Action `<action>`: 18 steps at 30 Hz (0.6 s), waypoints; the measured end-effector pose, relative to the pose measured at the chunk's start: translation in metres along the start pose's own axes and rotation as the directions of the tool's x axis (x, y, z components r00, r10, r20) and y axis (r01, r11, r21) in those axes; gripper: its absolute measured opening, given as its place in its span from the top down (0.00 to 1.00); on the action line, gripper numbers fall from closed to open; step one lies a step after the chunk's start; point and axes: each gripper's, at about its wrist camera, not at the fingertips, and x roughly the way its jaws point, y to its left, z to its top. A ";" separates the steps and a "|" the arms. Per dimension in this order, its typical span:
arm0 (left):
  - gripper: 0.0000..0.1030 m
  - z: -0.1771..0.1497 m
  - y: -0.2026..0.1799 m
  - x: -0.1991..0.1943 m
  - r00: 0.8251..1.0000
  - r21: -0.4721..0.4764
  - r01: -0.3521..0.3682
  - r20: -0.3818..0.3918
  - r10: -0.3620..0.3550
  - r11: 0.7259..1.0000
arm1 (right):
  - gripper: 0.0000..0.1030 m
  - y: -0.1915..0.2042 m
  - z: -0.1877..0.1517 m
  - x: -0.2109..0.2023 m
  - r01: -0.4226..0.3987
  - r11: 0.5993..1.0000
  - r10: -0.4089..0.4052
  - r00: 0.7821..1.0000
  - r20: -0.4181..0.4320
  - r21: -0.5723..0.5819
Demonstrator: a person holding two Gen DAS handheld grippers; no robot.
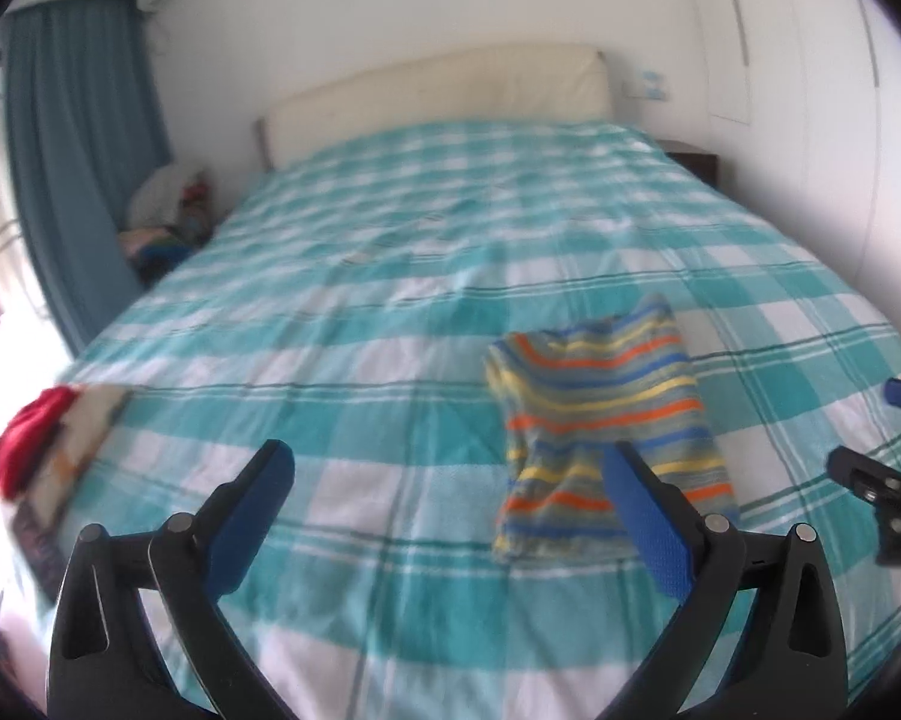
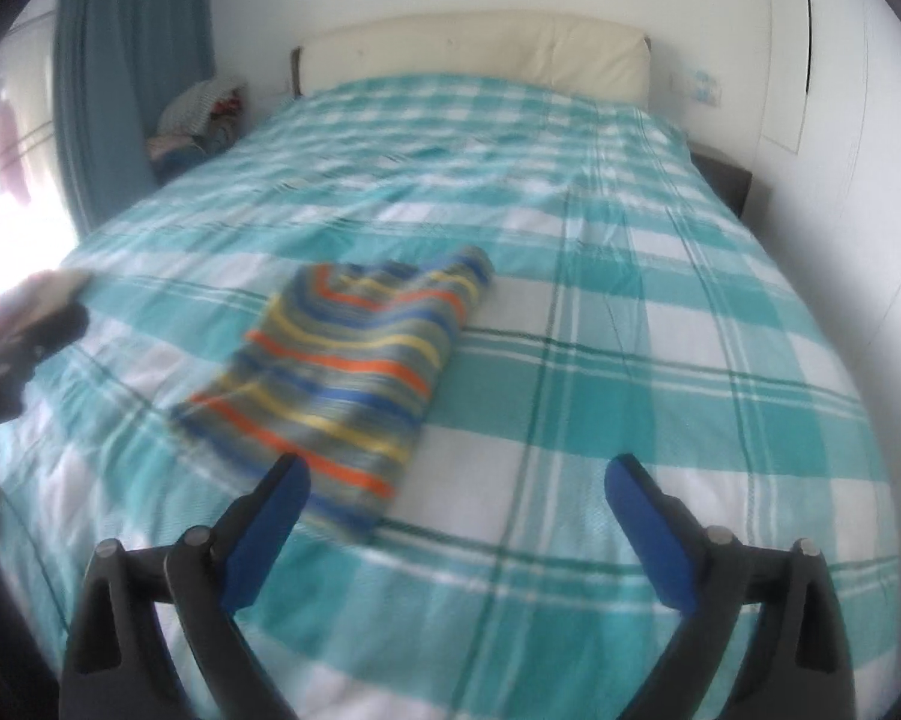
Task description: Fold small clothes
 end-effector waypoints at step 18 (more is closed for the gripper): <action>0.00 -0.051 -0.008 -0.088 1.000 -0.018 0.003 -0.025 -0.004 1.000 | 0.01 0.052 -0.041 -0.101 -0.007 1.000 0.007 1.000 -0.009 -0.019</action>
